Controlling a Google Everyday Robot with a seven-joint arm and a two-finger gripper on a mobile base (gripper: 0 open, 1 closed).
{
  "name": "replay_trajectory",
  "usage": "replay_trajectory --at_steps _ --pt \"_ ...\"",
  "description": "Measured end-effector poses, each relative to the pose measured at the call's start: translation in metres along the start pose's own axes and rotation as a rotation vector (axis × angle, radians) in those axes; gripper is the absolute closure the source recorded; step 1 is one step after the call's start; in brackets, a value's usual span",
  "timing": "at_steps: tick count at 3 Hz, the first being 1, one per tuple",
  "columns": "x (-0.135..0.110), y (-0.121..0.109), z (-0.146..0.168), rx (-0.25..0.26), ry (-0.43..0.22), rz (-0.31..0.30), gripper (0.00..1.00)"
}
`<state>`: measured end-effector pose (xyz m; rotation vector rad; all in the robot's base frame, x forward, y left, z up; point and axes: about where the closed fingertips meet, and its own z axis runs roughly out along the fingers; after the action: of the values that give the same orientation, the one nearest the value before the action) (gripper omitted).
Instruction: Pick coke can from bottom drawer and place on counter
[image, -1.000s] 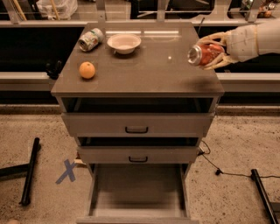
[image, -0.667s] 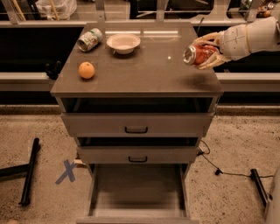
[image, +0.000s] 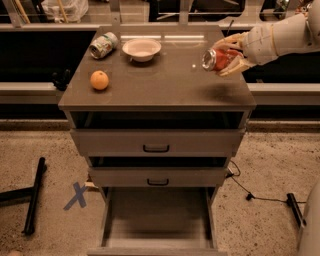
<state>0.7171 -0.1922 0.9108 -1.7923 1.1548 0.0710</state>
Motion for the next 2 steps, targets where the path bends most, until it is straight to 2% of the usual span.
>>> replay_trajectory --at_steps 1,2 --pt "-0.023 -0.009 0.014 -0.049 0.033 0.073 1.0" --pt "-0.031 -0.002 0.032 -0.11 0.057 0.168 1.0"
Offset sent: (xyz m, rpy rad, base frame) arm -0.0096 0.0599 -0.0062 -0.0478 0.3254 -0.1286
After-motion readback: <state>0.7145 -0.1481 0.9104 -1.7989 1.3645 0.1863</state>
